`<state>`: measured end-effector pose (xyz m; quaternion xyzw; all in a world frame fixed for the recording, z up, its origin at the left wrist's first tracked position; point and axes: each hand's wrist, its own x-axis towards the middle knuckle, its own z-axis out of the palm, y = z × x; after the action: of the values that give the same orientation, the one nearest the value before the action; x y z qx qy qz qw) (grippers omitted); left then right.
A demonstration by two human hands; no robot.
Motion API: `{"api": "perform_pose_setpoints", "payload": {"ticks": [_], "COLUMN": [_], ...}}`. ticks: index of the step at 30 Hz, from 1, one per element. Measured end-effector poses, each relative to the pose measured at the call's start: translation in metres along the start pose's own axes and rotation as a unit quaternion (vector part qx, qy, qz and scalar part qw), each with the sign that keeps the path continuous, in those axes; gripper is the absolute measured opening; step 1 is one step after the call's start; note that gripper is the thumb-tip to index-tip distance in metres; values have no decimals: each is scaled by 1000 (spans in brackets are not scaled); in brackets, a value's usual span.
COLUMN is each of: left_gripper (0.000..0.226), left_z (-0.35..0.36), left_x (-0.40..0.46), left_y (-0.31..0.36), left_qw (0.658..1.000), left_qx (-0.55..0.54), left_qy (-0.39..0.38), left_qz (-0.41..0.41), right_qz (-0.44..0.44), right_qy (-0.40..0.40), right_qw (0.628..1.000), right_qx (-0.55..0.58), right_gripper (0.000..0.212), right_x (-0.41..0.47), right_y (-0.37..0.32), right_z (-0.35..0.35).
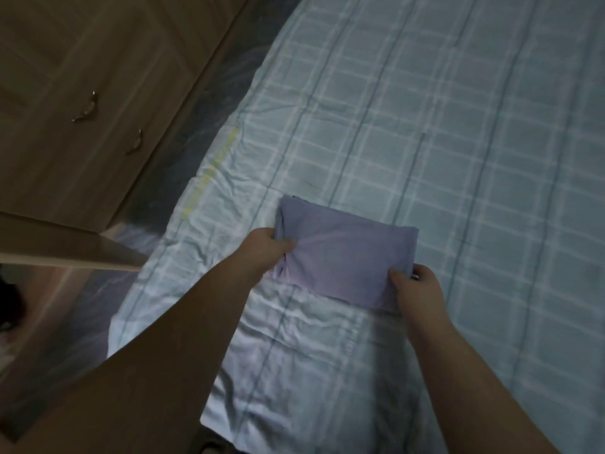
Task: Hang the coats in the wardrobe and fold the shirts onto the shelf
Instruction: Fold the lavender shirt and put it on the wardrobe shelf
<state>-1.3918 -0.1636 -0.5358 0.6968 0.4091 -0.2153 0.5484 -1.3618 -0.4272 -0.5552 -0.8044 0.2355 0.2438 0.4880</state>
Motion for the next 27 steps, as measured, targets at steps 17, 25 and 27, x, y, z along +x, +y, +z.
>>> {"api": "perform_pose_setpoints", "payload": {"ticks": [17,25,27], "left_gripper": [35,47,44], "left_z": [-363,-539,-566], "left_x": [-384,-577,-607], "left_y": [-151,-306,-332], "left_qw": [916,800,776], "left_qx": [-294,-426,-442], "left_qy": [129,323,360], "left_qz": [242,272,273], "right_qz": [-214,-306,-308], "right_qy": [-306,-497,-540], "right_qw": [920,807,779], "right_qx": [117,86,86], "right_gripper": [25,37,38], "right_x": [-416,-648,-693], "right_y": [-168,-212,-221], "right_z": [138,326,367]}}
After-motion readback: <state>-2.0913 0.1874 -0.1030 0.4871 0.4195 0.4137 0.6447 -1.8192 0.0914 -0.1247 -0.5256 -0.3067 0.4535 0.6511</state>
